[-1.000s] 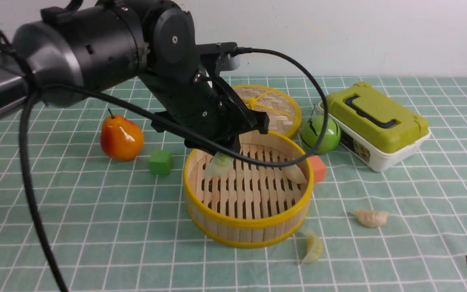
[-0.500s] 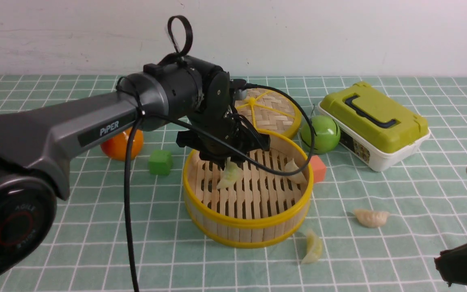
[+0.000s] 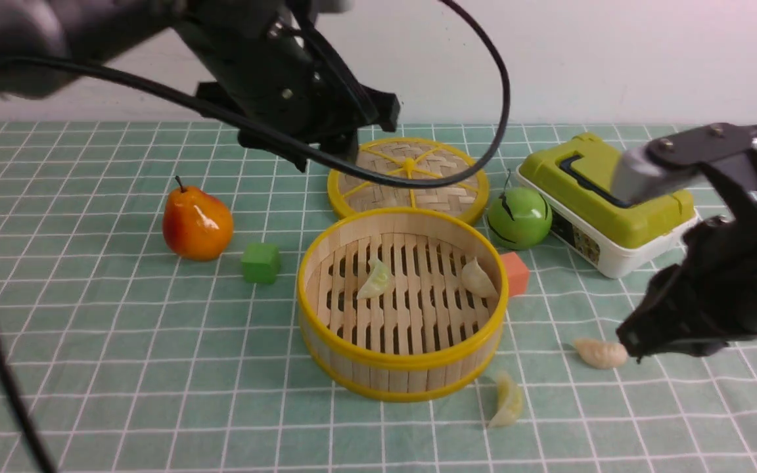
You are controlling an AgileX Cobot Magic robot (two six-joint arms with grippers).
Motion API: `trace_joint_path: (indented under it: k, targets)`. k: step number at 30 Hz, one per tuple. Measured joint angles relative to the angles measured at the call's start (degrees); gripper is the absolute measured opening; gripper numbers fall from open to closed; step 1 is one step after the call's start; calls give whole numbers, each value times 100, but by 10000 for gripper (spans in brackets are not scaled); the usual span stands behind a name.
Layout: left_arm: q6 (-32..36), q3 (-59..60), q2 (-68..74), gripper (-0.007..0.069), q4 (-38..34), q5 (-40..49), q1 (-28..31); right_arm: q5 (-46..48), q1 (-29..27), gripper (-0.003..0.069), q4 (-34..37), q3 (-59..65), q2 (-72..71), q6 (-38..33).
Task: Put the dumplings into the steamer on the table with the blue tablecloth.
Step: 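Reach for and grasp a dumpling lying on the table beside the steamer, then place the dumpling in the bamboo steamer basket with the right gripper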
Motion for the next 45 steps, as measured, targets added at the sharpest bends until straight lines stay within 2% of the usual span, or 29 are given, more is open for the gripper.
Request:
trace_joint_path:
  k: [3,4,5,7,9,13,17,21,25,28,32,33,34,36,40,45]
  targets:
    - [-5,872,-799,143,107,1,0,-243,402,72,-203,-208,584,295]
    - [-5,1016,-912,133,116,-4,0,-291,442,74,-257,-225,661,376]
    - [-5,1541,-1249,64,121,-45,0,-449,532,89,-383,-252,920,716]
    - [-5,2381,-1881,-15,121,-135,0,-618,546,122,-625,-263,1284,1297]
    - [-5,2897,-2394,-14,114,-276,0,-694,531,168,-839,-263,1519,1639]
    - [-45,4140,-3405,-14,26,-732,0,-1021,514,358,-1031,-263,2018,2110]
    - [-120,4816,-4063,-14,-119,-907,0,-1496,514,531,-1037,-272,2402,2349]
    - [-134,5249,-4458,-14,-176,-935,0,-1823,514,610,-878,-277,2866,2391]
    - [-140,5439,-4678,-14,-193,-965,0,-2049,514,593,-726,-277,3142,2391]
    - [-140,5456,-4704,-14,-200,-979,0,-2070,514,535,-716,-277,3263,2391]
    - [-140,5456,-4698,-14,-205,-1023,0,-1878,541,374,-729,-286,3271,2391]
    - [-140,5456,-4698,-14,-205,-1023,0,-1869,541,374,-734,-286,3271,2391]
    - [-140,5458,-4698,-14,-205,-1034,0,-1824,566,288,-749,-286,3271,2391]
    - [-140,5458,-4698,-14,-205,-1054,0,-1785,587,200,-828,-299,3271,2391]
    - [-140,5463,-4698,-14,-239,-1053,0,-1478,591,209,-911,-410,3169,2391]
    - [-140,5463,-4698,-14,-291,-1013,0,-698,591,209,-906,-1469,2607,2026]
